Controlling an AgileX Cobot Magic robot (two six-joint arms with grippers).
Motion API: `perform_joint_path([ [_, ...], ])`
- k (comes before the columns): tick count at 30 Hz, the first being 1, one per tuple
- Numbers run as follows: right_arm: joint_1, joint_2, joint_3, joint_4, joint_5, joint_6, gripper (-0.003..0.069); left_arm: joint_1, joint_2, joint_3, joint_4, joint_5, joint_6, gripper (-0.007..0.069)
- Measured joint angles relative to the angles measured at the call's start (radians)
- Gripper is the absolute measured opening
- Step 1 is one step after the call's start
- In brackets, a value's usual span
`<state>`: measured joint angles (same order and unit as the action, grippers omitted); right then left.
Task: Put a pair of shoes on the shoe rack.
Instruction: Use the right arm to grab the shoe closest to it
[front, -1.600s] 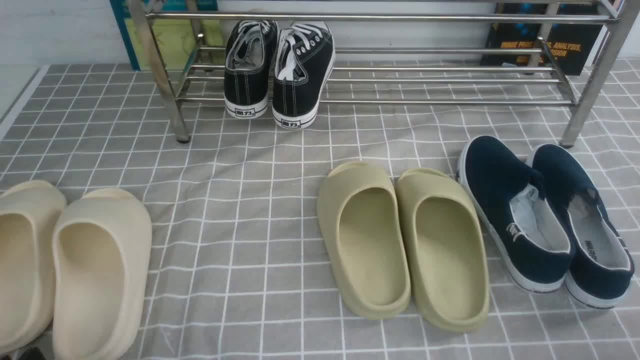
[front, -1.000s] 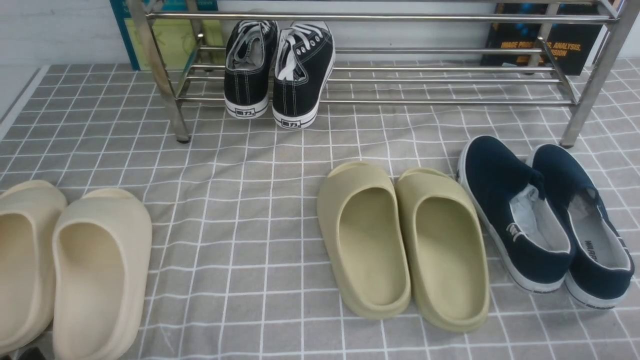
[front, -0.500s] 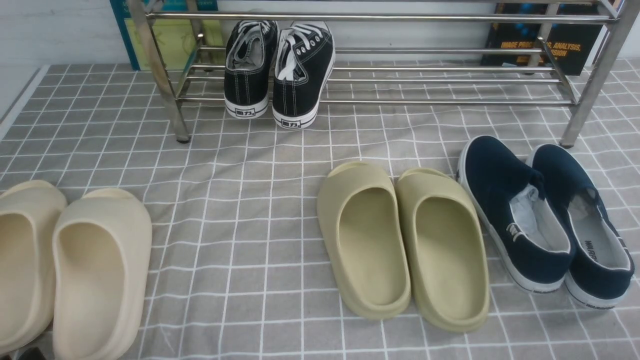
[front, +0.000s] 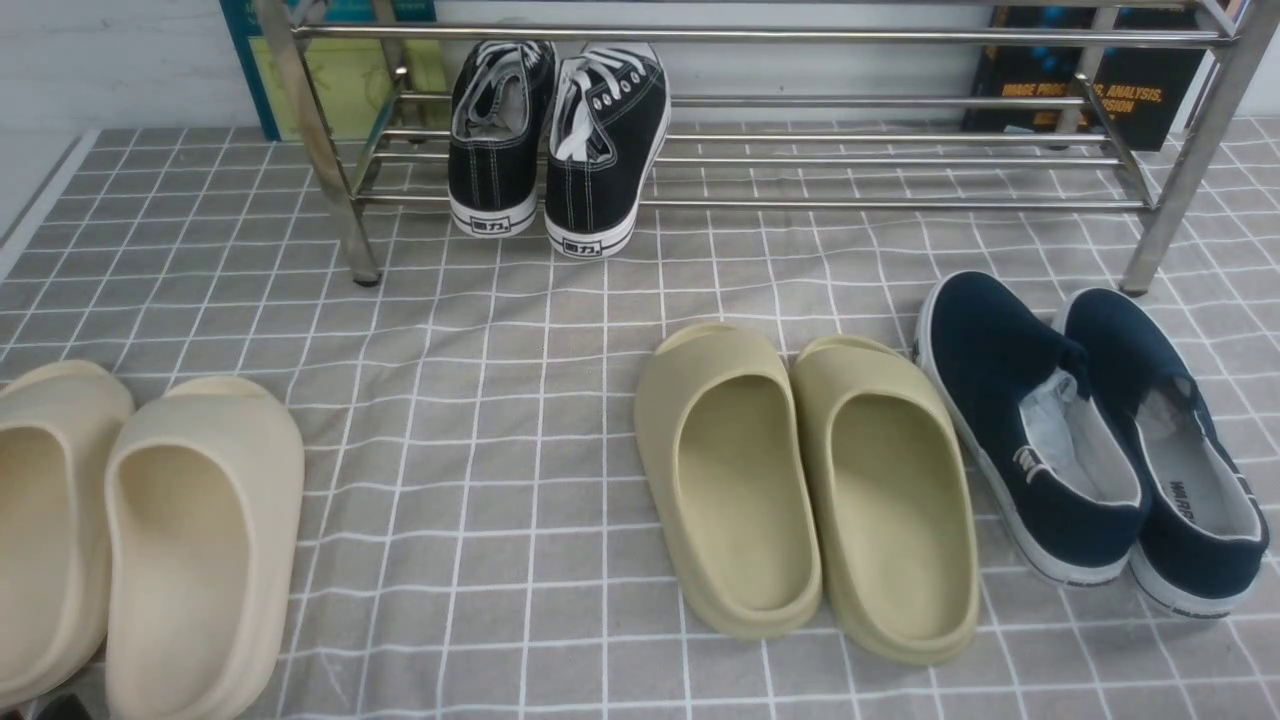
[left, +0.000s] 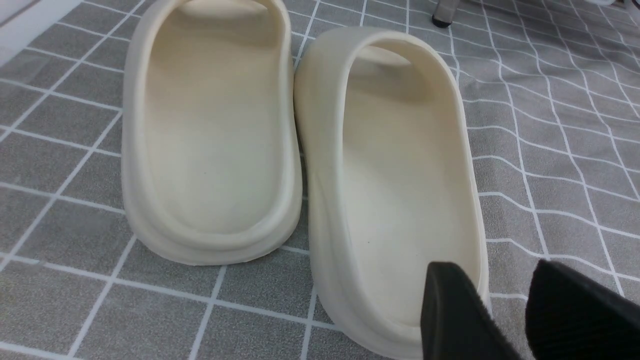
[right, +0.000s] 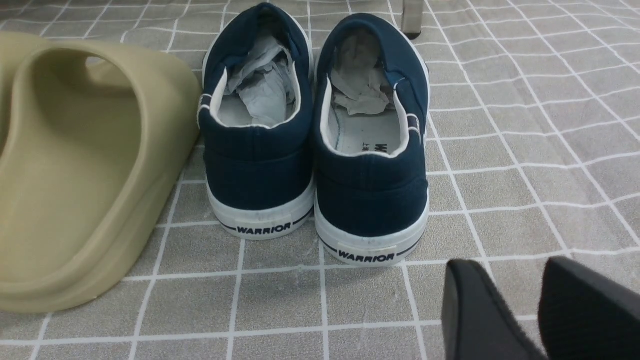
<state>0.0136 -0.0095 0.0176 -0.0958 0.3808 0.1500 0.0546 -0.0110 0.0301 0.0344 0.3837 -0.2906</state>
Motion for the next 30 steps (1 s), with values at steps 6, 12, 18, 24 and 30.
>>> perform_joint_path([
  [6,0.000,0.000,0.000,-0.037,0.000,0.000,0.0239,0.000,0.000,0.000,0.000,0.000,0.000,0.0237],
  [12,0.000,0.000,0.000,-0.043,0.001,0.000,0.0239,0.000,0.000,0.000,0.000,0.000,0.000,0.0237],
  [18,0.000,0.000,0.000,-0.001,0.001,0.000,0.0239,0.000,0.000,0.000,0.000,0.000,0.000,0.0237],
  [24,0.000,0.000,-0.001,0.164,0.004,0.004,0.0239,0.000,0.000,0.000,0.000,0.000,0.000,0.0237],
  [30,0.000,0.000,0.000,0.557,0.022,0.142,0.0239,0.000,0.000,0.000,-0.012,0.000,0.000,0.0237],
])
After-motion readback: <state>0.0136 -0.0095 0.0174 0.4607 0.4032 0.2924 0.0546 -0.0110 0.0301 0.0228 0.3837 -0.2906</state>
